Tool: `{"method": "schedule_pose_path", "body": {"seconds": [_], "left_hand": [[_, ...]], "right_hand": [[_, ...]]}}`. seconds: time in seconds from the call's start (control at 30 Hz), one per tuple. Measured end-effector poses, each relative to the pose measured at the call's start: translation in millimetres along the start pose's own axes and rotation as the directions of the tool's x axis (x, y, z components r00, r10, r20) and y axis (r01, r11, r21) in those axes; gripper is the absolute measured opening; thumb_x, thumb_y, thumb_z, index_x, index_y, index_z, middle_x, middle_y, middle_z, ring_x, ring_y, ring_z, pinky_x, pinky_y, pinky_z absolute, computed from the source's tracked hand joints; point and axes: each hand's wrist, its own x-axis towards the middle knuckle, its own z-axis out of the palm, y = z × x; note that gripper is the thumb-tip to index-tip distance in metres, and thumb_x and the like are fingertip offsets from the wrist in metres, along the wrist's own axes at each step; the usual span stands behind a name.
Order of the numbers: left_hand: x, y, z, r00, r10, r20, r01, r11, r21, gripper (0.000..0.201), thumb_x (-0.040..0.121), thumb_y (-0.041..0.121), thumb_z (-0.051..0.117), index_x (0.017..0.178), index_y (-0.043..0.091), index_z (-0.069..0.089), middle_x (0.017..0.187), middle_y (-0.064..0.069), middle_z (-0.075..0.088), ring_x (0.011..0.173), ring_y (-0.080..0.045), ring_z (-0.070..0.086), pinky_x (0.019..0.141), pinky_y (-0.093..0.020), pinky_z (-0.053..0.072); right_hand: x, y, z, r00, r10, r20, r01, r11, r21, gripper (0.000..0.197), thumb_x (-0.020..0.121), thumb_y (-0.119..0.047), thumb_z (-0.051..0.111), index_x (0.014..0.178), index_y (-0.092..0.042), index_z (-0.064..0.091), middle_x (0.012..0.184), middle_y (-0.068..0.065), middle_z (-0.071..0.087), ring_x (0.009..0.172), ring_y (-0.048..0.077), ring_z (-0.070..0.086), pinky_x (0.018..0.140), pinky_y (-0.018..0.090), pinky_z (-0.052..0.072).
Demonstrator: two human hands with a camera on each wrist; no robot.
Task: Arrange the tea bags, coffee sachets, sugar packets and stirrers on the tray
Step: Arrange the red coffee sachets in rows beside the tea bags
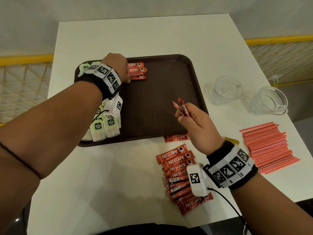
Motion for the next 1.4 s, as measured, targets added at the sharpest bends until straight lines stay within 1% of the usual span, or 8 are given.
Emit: {"method": "schedule_pose_path", "body": {"seconds": [0.23, 0.43, 0.53, 0.63, 0.8, 1.03, 1.23, 1.4], "left_hand": [[-6.4, 1.9, -1.4, 0.999, -0.026, -0.023, 0.027, 1.000, 0.007, 0.023, 0.080, 0.023, 0.077, 0.095, 0.006, 0.071, 0.102, -0.011, 0.069, 0.098, -0.031, 0.064, 0.088, -0.042, 0.054], [-23.8, 6.5, -6.6, 0.989, -0.024, -0.146, 0.004, 0.991, -0.135, 0.021, 0.089, 0.030, 0.065, 0.094, 0.011, 0.074, 0.097, -0.009, 0.071, 0.097, -0.029, 0.063, 0.086, -0.042, 0.054], [-60.0, 21.9, -19.6, 0.967, 0.131, -0.218, -0.200, 0.922, -0.332, 0.035, 0.091, 0.049, 0.058, 0.097, 0.019, 0.072, 0.094, 0.002, 0.070, 0.096, -0.021, 0.063, 0.085, -0.034, 0.049], [-103.8, 39.1, -30.4, 0.924, 0.370, -0.101, -0.360, 0.746, -0.561, 0.041, 0.087, 0.061, 0.054, 0.092, 0.025, 0.073, 0.076, 0.011, 0.069, 0.077, -0.008, 0.066, 0.077, -0.030, 0.052], [-131.4, 48.5, -24.2, 0.823, 0.568, -0.021, -0.476, 0.668, -0.571, 0.019, 0.084, 0.044, 0.068, 0.097, 0.031, 0.073, 0.074, 0.011, 0.070, 0.068, -0.004, 0.064, 0.066, -0.026, 0.053], [-131.0, 39.5, -14.4, 0.854, 0.520, 0.035, -0.405, 0.704, -0.583, 0.016, 0.087, 0.020, 0.071, 0.099, 0.030, 0.072, 0.075, 0.014, 0.068, 0.063, 0.001, 0.063, 0.060, -0.012, 0.048], [-92.7, 13.3, 0.1, 0.980, 0.194, -0.054, -0.199, 0.894, -0.401, 0.011, 0.085, 0.019, 0.072, 0.091, 0.028, 0.072, 0.081, 0.015, 0.062, 0.077, 0.001, 0.058, 0.082, -0.026, 0.049], [-65.3, 6.1, 10.0, 0.997, 0.067, -0.031, -0.072, 0.971, -0.230, 0.003, 0.084, 0.027, 0.072, 0.086, 0.025, 0.072, 0.096, 0.003, 0.069, 0.090, -0.017, 0.064, 0.082, -0.033, 0.053]], "right_hand": [[-1.9, -3.5, 3.4, 0.997, 0.065, 0.036, -0.066, 0.998, 0.021, 0.025, 0.087, -0.026, 0.035, 0.088, -0.017, 0.058, 0.069, 0.003, 0.048, 0.064, 0.020, 0.044, 0.062, 0.039, 0.038], [-2.0, -3.6, 2.5, 0.995, 0.088, 0.038, -0.084, 0.993, -0.085, 0.025, 0.104, -0.022, 0.038, 0.099, -0.015, 0.061, 0.065, -0.008, 0.048, 0.054, 0.003, 0.045, 0.054, 0.016, 0.035], [0.9, -2.1, 2.4, 0.998, 0.050, 0.035, -0.041, 0.973, -0.227, 0.017, 0.103, -0.025, 0.047, 0.110, -0.018, 0.060, 0.078, -0.013, 0.053, 0.065, 0.001, 0.050, 0.062, 0.013, 0.034], [3.2, -3.6, 3.5, 0.999, -0.001, 0.034, 0.012, 0.952, -0.305, 0.023, 0.101, -0.026, 0.052, 0.120, -0.019, 0.061, 0.096, -0.009, 0.059, 0.081, 0.002, 0.054, 0.069, 0.013, 0.037], [6.2, -6.2, 6.0, 0.994, -0.107, 0.007, 0.103, 0.934, -0.341, 0.021, 0.099, -0.016, 0.056, 0.115, -0.018, 0.068, 0.094, -0.005, 0.060, 0.083, 0.007, 0.055, 0.072, 0.015, 0.042], [7.6, -3.8, 9.6, 0.988, -0.149, -0.045, 0.125, 0.931, -0.342, 0.026, 0.098, -0.015, 0.056, 0.121, -0.016, 0.068, 0.106, -0.003, 0.065, 0.095, 0.009, 0.059, 0.083, 0.013, 0.046], [8.3, -2.1, 0.2, 0.981, -0.117, -0.156, 0.060, 0.942, -0.330, 0.022, 0.101, -0.018, 0.050, 0.113, -0.016, 0.068, 0.105, -0.001, 0.065, 0.095, 0.011, 0.060, 0.083, 0.015, 0.044], [-0.3, 2.1, -2.5, 0.992, -0.045, -0.119, 0.009, 0.958, -0.287, 0.023, 0.103, -0.021, 0.046, 0.112, -0.020, 0.067, 0.088, -0.008, 0.063, 0.084, 0.001, 0.058, 0.075, 0.011, 0.041]]}}
